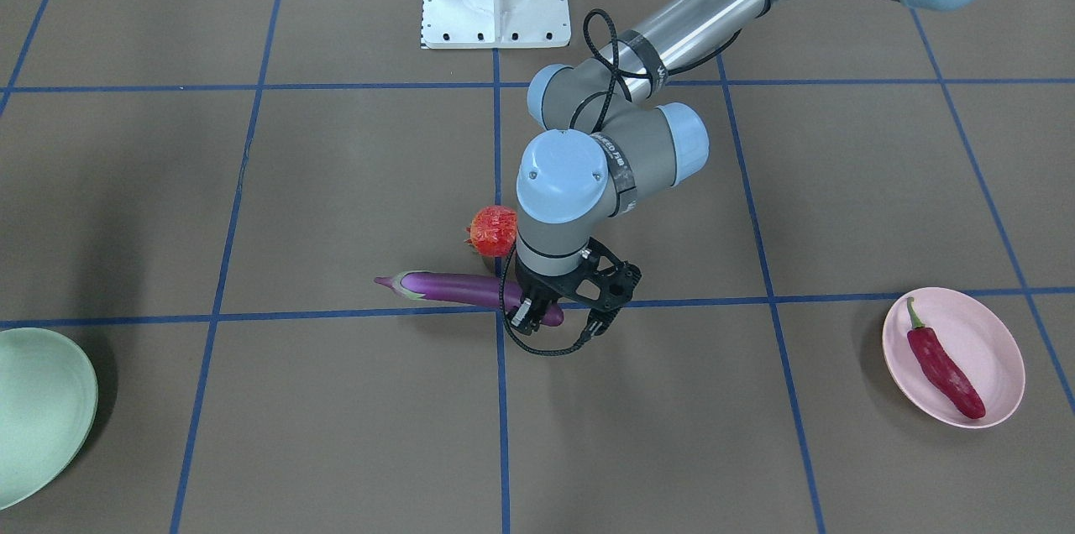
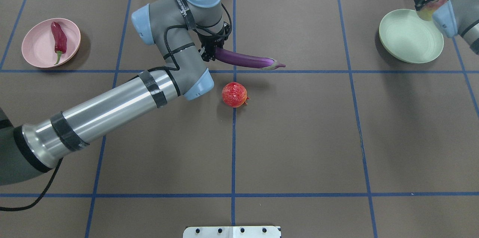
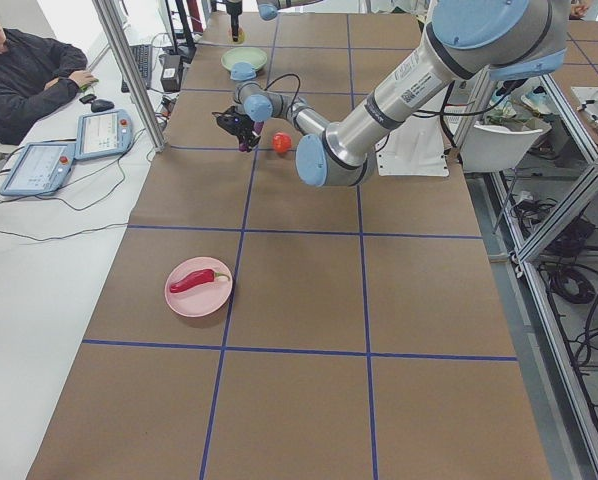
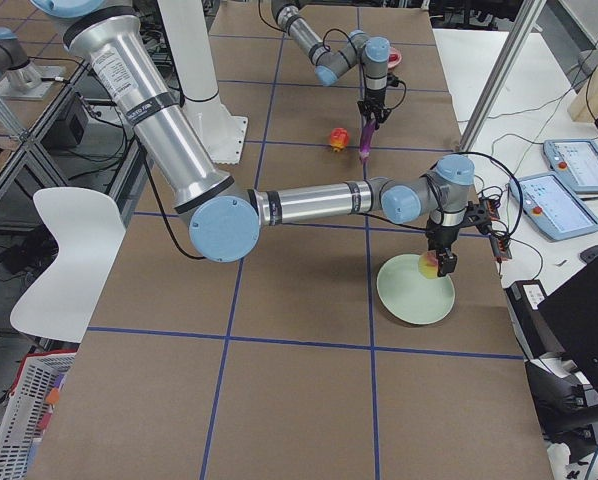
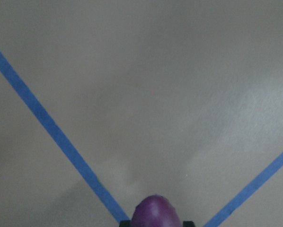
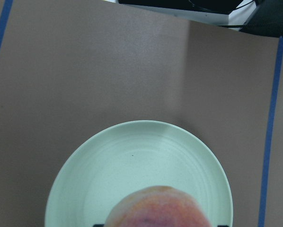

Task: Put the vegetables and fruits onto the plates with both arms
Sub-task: 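Lift purple eggplant with left gripper while right lowers peach onto green plate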

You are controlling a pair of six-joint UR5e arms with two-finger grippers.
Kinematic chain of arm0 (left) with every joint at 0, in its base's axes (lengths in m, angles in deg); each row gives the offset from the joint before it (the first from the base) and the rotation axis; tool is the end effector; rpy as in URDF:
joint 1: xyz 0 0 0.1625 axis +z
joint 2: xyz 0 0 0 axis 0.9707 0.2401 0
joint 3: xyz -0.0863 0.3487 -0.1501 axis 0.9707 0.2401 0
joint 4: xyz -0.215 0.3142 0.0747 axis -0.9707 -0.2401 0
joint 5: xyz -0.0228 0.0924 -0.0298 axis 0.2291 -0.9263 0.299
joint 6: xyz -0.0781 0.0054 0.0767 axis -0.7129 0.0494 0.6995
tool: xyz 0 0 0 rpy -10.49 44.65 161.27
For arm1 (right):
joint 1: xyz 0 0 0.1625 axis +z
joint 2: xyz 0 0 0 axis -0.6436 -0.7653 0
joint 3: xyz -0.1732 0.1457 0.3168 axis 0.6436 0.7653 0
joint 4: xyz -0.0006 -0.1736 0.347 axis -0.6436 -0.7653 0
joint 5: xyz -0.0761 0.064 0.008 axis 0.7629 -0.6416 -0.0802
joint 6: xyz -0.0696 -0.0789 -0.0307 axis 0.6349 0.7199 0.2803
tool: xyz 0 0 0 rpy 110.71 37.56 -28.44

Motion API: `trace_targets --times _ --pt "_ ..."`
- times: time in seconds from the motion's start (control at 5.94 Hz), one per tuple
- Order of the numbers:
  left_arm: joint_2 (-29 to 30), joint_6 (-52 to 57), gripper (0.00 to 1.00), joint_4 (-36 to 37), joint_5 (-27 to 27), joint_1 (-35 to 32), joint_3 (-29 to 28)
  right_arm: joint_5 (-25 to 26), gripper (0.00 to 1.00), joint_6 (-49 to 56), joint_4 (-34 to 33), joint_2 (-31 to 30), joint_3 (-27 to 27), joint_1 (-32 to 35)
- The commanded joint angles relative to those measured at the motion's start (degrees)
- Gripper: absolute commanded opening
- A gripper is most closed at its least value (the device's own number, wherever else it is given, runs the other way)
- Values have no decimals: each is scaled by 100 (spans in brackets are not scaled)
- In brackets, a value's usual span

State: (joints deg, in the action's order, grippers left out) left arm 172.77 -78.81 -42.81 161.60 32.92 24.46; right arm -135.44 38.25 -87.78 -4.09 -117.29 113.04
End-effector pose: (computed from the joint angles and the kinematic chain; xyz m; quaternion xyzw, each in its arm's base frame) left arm 0.5209 -0.6095 0.1855 -0.1353 0.3832 -0.4395 0.8011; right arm -0.1266 -0.6862 0.5142 0.0947 -0.2876 -0.0446 0.9520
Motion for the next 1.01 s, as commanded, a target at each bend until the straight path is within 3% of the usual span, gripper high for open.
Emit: trace_targets --times 0.0,0.51,0.67,0.84 --pt "20 104 0 128 618 -697 -7 63 0 7 455 -43 533 -255" --pt "11 1209 0 418 709 -1304 -208 212 0 471 464 -438 534 -363" --pt "2 1778 0 419 709 -1559 -444 247 84 473 455 -430 534 -345" --pt "-24 2480 0 419 701 -1805 -838 73 100 360 412 -360 447 -267"
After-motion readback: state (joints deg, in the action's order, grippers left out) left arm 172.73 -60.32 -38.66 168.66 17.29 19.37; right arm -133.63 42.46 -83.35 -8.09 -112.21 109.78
